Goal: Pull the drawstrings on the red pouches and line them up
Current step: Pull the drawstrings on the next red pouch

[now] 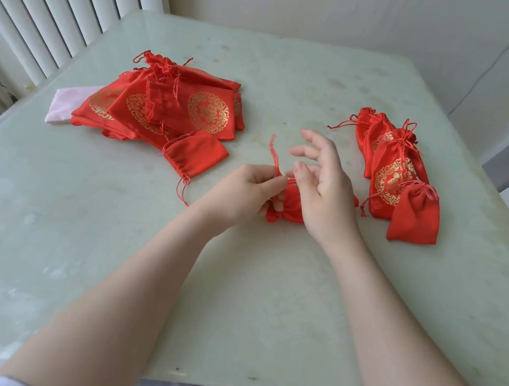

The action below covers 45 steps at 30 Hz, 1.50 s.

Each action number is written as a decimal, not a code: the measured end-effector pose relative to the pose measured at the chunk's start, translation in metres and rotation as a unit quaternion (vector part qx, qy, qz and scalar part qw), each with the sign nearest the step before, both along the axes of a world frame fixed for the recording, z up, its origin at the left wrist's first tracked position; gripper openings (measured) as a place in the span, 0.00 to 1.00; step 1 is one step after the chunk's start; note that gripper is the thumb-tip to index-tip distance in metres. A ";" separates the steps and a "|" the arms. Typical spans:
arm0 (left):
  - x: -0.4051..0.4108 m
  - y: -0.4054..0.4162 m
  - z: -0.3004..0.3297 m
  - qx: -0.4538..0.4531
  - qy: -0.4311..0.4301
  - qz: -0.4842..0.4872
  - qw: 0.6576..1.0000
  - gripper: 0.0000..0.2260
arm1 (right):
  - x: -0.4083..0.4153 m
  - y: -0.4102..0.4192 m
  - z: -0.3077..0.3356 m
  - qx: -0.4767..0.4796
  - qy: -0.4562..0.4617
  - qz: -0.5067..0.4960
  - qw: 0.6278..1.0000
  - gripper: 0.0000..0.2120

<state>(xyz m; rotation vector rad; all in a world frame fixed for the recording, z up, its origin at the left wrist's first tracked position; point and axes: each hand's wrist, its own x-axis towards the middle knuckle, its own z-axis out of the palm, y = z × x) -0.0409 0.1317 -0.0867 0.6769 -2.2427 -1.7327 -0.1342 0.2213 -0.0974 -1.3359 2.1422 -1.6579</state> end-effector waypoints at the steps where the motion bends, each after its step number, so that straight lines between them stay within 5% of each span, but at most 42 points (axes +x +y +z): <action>1: 0.000 0.001 0.001 0.020 0.000 0.000 1.000 0.14 | -0.002 0.001 0.000 0.020 0.037 -0.011 0.999 0.16; 5: 0.001 0.001 0.003 0.049 0.004 0.007 0.999 0.13 | -0.003 0.003 0.003 0.046 0.107 -0.042 0.992 0.10; 13: 0.003 -0.004 0.003 0.131 0.030 0.050 0.990 0.13 | -0.003 0.007 0.008 0.032 0.078 -0.029 0.996 0.02; 22: 0.004 -0.006 0.002 0.120 0.062 0.101 0.986 0.13 | 0.000 0.006 0.006 0.052 0.008 0.008 0.999 0.08; 31: 0.004 -0.003 0.007 0.053 0.089 0.169 0.980 0.05 | 0.005 0.005 0.011 0.014 -0.119 0.034 0.992 0.12; 37: 0.008 0.000 0.015 0.070 0.122 0.105 0.984 0.02 | 0.007 0.008 0.022 -0.066 -0.294 0.022 0.953 0.09; 45: 0.008 0.000 0.009 -0.021 0.102 0.107 0.989 0.09 | -0.001 0.007 0.012 0.030 -0.120 -0.031 0.992 0.10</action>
